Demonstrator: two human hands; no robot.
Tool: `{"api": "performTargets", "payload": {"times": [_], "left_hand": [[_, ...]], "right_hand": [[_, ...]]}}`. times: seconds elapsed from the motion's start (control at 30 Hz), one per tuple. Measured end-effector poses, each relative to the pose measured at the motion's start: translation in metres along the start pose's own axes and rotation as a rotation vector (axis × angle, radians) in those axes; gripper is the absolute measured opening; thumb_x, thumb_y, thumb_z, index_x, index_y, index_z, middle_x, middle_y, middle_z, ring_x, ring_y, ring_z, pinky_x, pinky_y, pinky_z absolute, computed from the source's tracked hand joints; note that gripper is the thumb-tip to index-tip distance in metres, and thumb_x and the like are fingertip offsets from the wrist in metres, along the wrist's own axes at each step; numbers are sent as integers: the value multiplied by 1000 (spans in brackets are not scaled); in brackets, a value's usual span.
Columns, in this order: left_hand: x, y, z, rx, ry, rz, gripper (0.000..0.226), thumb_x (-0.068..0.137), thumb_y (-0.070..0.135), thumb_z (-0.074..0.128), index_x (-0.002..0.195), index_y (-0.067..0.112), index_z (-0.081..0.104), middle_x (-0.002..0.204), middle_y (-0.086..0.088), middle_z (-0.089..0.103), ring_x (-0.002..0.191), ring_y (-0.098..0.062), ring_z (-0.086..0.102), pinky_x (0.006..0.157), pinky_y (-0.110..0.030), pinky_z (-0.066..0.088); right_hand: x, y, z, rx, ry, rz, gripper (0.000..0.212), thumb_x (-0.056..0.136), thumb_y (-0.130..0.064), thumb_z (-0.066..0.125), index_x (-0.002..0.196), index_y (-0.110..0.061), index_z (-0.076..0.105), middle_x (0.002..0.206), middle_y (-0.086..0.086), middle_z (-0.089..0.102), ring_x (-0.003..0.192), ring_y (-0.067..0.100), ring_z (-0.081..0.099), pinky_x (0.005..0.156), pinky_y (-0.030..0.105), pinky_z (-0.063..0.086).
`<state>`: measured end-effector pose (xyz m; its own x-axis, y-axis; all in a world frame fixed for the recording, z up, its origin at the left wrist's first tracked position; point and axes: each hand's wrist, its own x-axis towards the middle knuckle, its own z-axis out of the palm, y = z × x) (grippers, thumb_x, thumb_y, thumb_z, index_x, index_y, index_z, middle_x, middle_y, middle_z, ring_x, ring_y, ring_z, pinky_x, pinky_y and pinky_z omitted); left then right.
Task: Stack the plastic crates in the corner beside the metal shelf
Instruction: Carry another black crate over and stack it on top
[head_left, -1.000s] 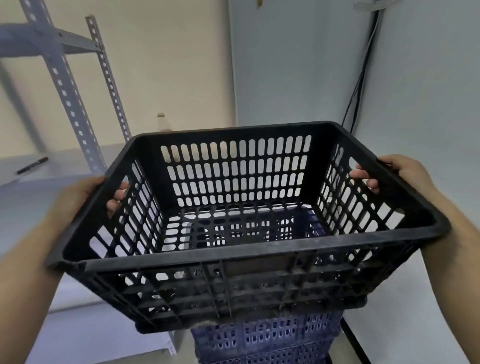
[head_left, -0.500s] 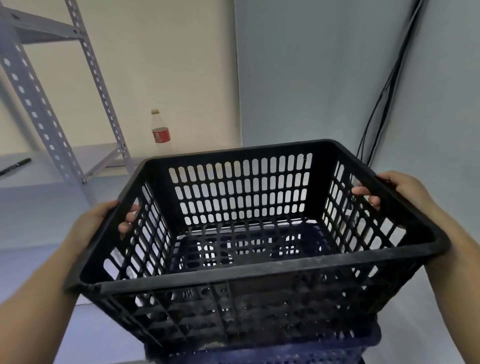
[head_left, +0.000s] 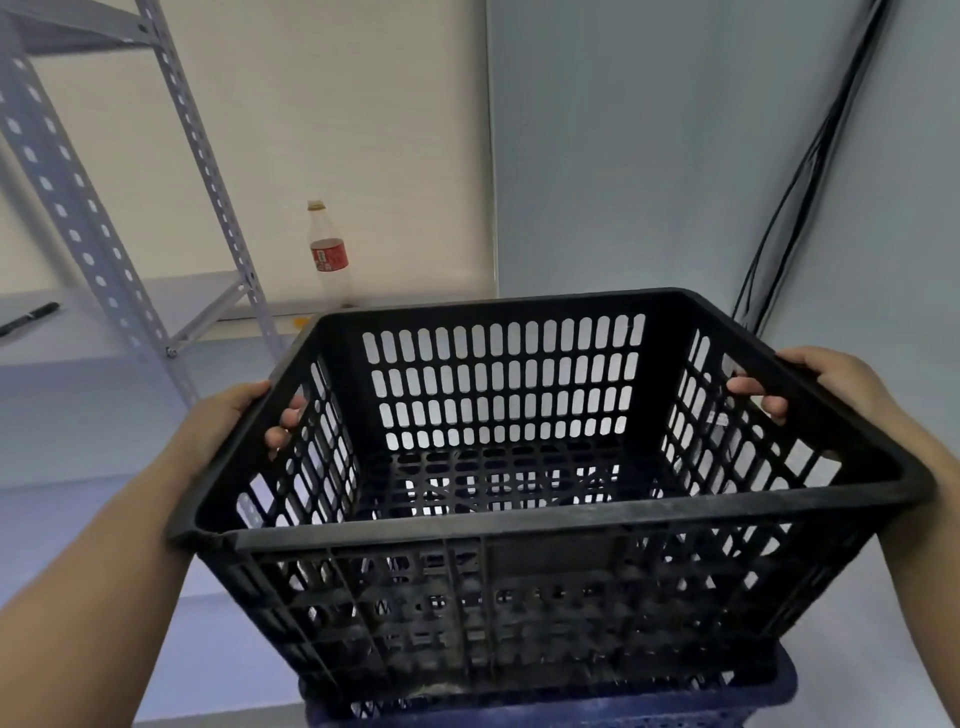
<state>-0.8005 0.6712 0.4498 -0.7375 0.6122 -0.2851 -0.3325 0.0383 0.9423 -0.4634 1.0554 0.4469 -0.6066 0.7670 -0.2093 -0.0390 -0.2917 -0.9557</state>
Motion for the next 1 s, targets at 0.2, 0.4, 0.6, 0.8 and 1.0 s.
{"api": "performTargets", "payload": {"times": [0.2,0.4,0.6,0.8,1.0], "left_hand": [[-2,1,7,90,33,11,37,102,27,32,99,-1,56,52,-1,55,32,-9,45,34,-14,39],[-15,7,19,96,87,-6,37,103,27,33,93,1,57,51,-3,65,32,-7,51,35,-13,41],[-44,2,21,187,179,46,30,101,18,41,93,-3,60,90,-18,70,71,-22,69,59,-25,58],[-85,-18,8,297,153,190,26,96,19,44,101,12,69,101,-15,60,87,-28,49,72,-33,39],[-99,-48,14,49,130,269,34,93,1,40,107,18,66,108,-7,64,97,-17,57,77,-29,56]], "right_hand": [[-11,-2,-9,8,11,5,36,97,-22,35,99,7,57,69,14,72,33,11,48,35,17,43],[-16,-1,-11,-37,8,-22,36,97,-24,41,106,6,58,81,17,74,44,12,57,42,19,48],[-31,-7,-13,-224,28,-52,35,98,-21,42,103,8,63,91,24,72,60,15,69,52,23,57],[-78,-1,-23,-359,48,-195,27,93,-19,49,93,-6,73,88,10,72,74,18,65,71,30,54],[-101,32,-23,-64,70,-304,39,92,-7,46,82,-26,78,77,-6,71,64,6,59,57,14,51]]}}
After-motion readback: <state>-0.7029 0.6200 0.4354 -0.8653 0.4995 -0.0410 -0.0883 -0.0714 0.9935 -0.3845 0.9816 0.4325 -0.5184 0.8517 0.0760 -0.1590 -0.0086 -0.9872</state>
